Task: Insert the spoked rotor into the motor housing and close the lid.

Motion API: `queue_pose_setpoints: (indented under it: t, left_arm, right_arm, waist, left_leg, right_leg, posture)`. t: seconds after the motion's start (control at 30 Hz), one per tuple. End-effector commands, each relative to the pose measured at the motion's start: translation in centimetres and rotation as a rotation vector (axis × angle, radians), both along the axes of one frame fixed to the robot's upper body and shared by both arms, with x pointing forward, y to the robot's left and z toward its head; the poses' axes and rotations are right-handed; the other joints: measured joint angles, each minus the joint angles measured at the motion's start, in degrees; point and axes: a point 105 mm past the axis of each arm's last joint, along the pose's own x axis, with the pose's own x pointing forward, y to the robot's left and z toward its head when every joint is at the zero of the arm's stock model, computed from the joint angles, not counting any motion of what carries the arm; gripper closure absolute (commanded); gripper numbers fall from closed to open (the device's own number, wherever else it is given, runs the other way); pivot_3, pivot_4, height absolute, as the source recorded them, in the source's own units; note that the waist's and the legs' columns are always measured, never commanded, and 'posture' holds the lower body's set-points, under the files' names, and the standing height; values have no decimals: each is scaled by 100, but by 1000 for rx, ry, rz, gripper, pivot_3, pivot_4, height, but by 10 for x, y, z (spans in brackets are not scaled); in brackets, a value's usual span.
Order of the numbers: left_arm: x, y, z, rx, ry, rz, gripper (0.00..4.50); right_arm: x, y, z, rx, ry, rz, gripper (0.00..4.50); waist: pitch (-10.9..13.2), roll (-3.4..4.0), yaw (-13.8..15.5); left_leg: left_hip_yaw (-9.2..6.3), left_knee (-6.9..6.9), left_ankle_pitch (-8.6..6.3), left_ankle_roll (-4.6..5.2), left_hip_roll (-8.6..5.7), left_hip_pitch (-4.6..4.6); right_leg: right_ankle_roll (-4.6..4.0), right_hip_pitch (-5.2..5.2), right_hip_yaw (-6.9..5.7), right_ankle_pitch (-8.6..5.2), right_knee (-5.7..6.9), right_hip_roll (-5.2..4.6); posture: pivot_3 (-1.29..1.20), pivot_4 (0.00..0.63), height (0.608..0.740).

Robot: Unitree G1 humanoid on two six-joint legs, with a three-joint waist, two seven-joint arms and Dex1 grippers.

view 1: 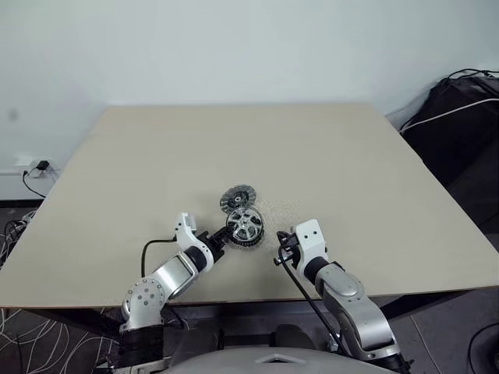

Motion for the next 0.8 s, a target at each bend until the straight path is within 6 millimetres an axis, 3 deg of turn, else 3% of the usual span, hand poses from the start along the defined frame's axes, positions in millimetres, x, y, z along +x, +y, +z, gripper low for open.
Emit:
queue_pose_setpoints:
  t: [0.03, 0.07, 0.17, 0.47, 0.8]
  left_arm:
    - [6, -18, 13, -68, -42, -20, 3903]
    - [6, -19, 13, -70, -41, -22, 3903]
    - [6, -20, 11, -64, -33, -29, 3143]
    - [7, -9, 16, -59, -65, 7, 216]
    - [8, 23, 38, -42, -236, 107, 100]
  right_arm:
    - [6, 2, 18, 11, -69, 1, 4500]
    - [6, 1, 18, 11, -70, 0, 4500]
    - [7, 1, 19, 10, -72, -3, 4500]
    - [7, -1, 18, 8, -71, -9, 4500]
    - [8, 1, 18, 8, -70, 3, 4500]
  waist:
    - [0, 0, 2]
    - [0, 0, 2]
    - [0, 0, 4]
    - [-6, 2, 3]
    - [-1, -1, 2]
  left_leg:
    - [0, 0, 0, 0, 0, 0]
    - [0, 0, 0, 0, 0, 0]
    - [0, 0, 0, 0, 0, 0]
    - [-2, 5, 0, 0, 0, 8]
    - [0, -3, 0, -1, 0, 0]
  right_leg:
    - [0, 0, 0, 0, 0, 0]
    - [0, 0, 0, 0, 0, 0]
    - [0, 0, 0, 0, 0, 0]
    - [1, 10, -1, 0, 1, -1]
    - [-3, -1, 1, -1, -1, -2]
  posture:
    - [0, 0, 740]
    - [0, 0, 740]
    - [0, 0, 740]
    - [0, 0, 740]
    - [0, 0, 740]
